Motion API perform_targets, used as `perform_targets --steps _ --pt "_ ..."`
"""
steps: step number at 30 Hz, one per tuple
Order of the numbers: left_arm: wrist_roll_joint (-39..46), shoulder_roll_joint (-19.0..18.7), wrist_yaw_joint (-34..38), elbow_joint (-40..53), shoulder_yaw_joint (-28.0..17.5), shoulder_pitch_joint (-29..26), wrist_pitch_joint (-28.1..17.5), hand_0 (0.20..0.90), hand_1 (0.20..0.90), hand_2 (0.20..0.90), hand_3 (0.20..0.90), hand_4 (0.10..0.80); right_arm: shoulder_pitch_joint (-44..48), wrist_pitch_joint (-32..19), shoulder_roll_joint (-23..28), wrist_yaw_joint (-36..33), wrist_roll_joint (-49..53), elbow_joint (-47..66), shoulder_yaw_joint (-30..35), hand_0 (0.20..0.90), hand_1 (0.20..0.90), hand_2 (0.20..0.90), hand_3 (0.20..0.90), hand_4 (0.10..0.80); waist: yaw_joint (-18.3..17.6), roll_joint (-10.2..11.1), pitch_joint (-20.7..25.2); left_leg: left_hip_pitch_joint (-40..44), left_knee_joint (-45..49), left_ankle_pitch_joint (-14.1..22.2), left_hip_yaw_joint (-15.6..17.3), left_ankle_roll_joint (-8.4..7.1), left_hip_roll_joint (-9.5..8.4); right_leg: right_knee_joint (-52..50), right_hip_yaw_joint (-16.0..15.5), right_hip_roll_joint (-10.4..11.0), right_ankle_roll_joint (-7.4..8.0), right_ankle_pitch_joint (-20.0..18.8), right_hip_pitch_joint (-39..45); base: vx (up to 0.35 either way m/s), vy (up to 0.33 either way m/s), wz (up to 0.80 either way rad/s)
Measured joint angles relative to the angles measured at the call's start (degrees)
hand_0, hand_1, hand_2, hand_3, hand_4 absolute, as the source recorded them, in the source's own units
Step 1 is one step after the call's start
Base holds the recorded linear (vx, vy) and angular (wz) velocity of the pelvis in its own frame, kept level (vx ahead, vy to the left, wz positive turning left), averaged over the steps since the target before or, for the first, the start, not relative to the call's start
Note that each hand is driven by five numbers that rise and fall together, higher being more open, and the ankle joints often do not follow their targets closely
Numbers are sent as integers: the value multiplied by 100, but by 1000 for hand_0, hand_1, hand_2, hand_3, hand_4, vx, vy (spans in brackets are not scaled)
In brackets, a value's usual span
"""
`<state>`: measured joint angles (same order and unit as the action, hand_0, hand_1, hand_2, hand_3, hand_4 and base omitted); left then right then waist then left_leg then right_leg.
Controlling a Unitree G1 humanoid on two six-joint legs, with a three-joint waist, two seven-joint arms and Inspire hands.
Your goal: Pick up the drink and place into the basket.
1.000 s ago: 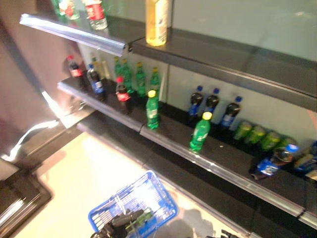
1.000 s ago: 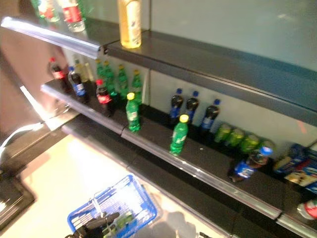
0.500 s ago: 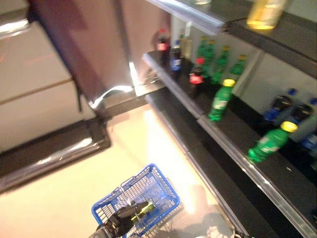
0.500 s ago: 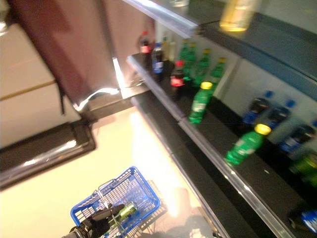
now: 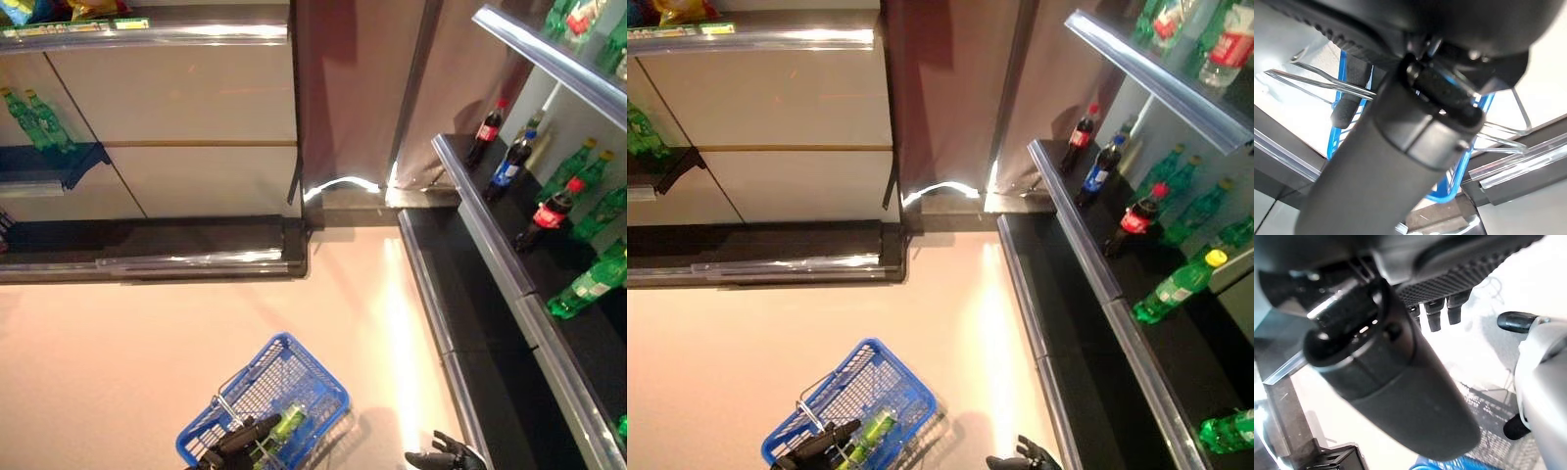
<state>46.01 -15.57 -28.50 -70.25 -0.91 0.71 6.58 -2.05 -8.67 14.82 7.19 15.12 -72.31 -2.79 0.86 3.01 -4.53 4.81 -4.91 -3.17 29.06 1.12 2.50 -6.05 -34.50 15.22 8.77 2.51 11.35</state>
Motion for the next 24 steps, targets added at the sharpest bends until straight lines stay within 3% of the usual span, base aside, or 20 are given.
perform_targets --steps 3,8,10,12,13,14,15,17,20,21,22,23,24 --pt "60 -25 -5 -83 -4 -17 -57 300 300 300 200 100 -11 0 35 -3 -60 -35 -2 900 900 900 900 800 55 101 2 -22 -11 2 10 -6 -49 125 -13 2 63 -37 59 -1 275 -3" --pt "63 11 -105 -79 2 -72 -67 300 300 300 200 100 -38 0 89 -3 -151 -41 0 900 900 900 900 800 80 -25 -175 -49 -46 52 -32 31 -83 -410 -130 202 95 -31 -120 33 276 4" --pt "67 62 -119 -72 2 -120 -74 300 300 300 200 100 -45 -2 94 7 -154 -46 -1 900 900 900 900 800 76 -78 -250 -34 -48 42 -234 161 -86 -780 -92 289 164 -79 -256 78 223 19" --pt "52 86 -114 -95 42 -218 -69 300 300 300 200 100 -71 -28 106 40 -145 -90 12 900 900 900 900 800 21 -138 -321 -29 -48 22 -539 231 -82 -1478 217 402 212 -148 -480 108 170 46" --pt "50 53 -112 -104 104 -265 -57 300 300 300 200 100 -96 -82 106 51 -82 -92 47 900 900 900 900 800 -45 -201 -356 -62 -47 1 -852 275 -57 -1753 602 341 294 -85 -686 62 139 67" --pt "51 24 -113 -105 153 -291 -56 300 300 300 200 100 -92 -97 94 71 -50 -82 35 900 900 900 900 800 -105 -200 -347 -114 -41 -36 -1035 311 -17 -1594 872 146 374 109 -744 69 125 74" --pt "55 -22 -111 -106 235 -364 -57 300 300 300 200 100 -76 -125 91 92 -42 -78 26 900 900 900 900 800 -131 -207 -349 -211 -40 -70 -1260 326 42 -1221 1026 -121 327 173 -805 101 123 67" --pt "59 -54 -110 -108 261 -445 -30 300 300 300 200 100 -35 -135 96 108 -42 -97 22 900 900 900 900 800 -133 -194 -352 -305 -18 -126 -1472 298 101 -366 1136 -500 243 114 -859 176 54 54" --pt "60 -73 -107 -103 285 -458 -29 300 300 300 200 100 -34 -135 96 113 -45 -136 19 900 900 900 900 800 -188 -121 -361 -311 -35 -161 -1717 218 63 627 1143 -821 90 -78 -833 225 -38 57" --pt "60 -116 -107 -90 350 -460 -33 300 300 300 200 100 -45 -134 93 116 -44 -154 20 900 900 900 900 800 -277 21 -393 -314 -47 -168 -1895 108 -76 1104 1285 -879 65 -232 -763 340 -72 126" --pt "52 -110 -94 -168 502 -507 -43 300 300 300 200 100 -178 -135 105 109 42 -156 68 900 900 900 900 800 -443 89 -380 -312 -52 -139 -2080 96 -176 1020 1703 -982 98 -383 -629 474 -79 161" --pt "34 -52 -93 -248 575 -582 -64 300 300 300 200 100 -285 -132 92 92 93 -205 100 900 900 900 900 800 -463 220 -396 -297 396 -17 -1851 201 -376 914 1681 -811 -130 -302 -603 440 -61 143" --pt "34 74 -54 -274 580 -575 -132 300 300 300 200 100 -320 -132 121 87 130 -317 105 900 900 900 900 800 -508 330 -424 -314 1159 277 -1547 262 -646 677 1656 -635 -135 -86 -600 395 -53 81"
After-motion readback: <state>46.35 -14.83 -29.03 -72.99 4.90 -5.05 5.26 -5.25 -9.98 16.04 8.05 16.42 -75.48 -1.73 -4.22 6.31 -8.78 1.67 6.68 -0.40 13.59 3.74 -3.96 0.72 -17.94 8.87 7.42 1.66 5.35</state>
